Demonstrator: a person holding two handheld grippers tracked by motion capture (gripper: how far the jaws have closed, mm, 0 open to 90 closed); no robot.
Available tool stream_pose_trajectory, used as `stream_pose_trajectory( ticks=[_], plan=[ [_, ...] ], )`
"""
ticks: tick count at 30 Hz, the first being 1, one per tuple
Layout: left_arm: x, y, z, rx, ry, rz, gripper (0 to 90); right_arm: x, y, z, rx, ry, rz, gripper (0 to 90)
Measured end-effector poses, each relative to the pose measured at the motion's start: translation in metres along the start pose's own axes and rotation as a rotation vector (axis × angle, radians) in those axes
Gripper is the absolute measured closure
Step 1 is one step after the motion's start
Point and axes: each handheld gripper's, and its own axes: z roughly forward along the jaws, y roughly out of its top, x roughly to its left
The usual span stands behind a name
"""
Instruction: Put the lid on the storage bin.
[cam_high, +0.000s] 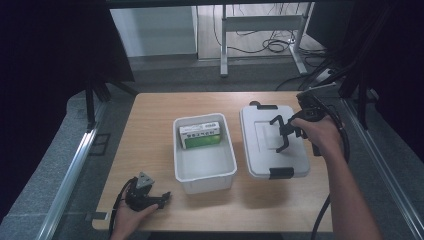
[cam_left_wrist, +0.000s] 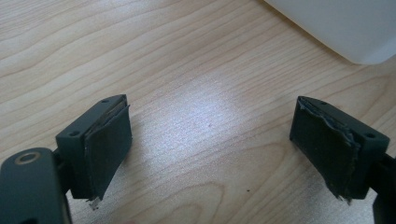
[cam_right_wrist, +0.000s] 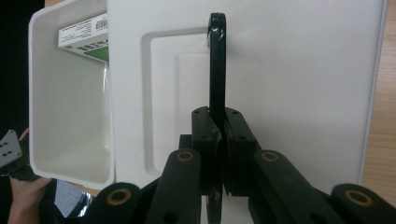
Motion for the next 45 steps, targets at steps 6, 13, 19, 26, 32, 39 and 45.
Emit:
stream_pose_trajectory(
  ticks=[6, 13, 19, 26, 32, 39, 45],
  plan=[
    [0.0, 0.0, 0.0, 0.0, 0.001, 0.0, 12.8, 0.01, 0.002, 0.003, 0.004, 0.012, -0.003, 85.5],
    [0.0, 0.0, 0.0, -0.001, 0.001, 0.0, 12.8, 0.022, 0.003, 0.002, -0.002, 0.031, -0.017, 85.5],
    [0.001, 0.0, 0.0, -0.001, -0.003, 0.002, 12.8, 0.029, 0.005, 0.001, -0.002, 0.034, -0.018, 85.5],
    [0.001, 0.0, 0.0, -0.002, -0.002, 0.002, 12.8, 0.034, 0.006, 0.004, 0.001, 0.036, -0.013, 85.5],
    [0.001, 0.0, 0.0, -0.002, 0.0, 0.002, 12.7, 0.04, 0.007, 0.005, 0.004, 0.045, -0.021, 85.5],
    [0.002, 0.0, 0.0, 0.001, -0.002, 0.006, 12.7, 0.052, 0.009, 0.011, 0.013, 0.051, -0.028, 85.5],
    [0.002, 0.001, 0.001, 0.001, -0.003, 0.007, 12.7, 0.065, 0.01, 0.016, 0.017, 0.057, -0.039, 85.5]
  ],
)
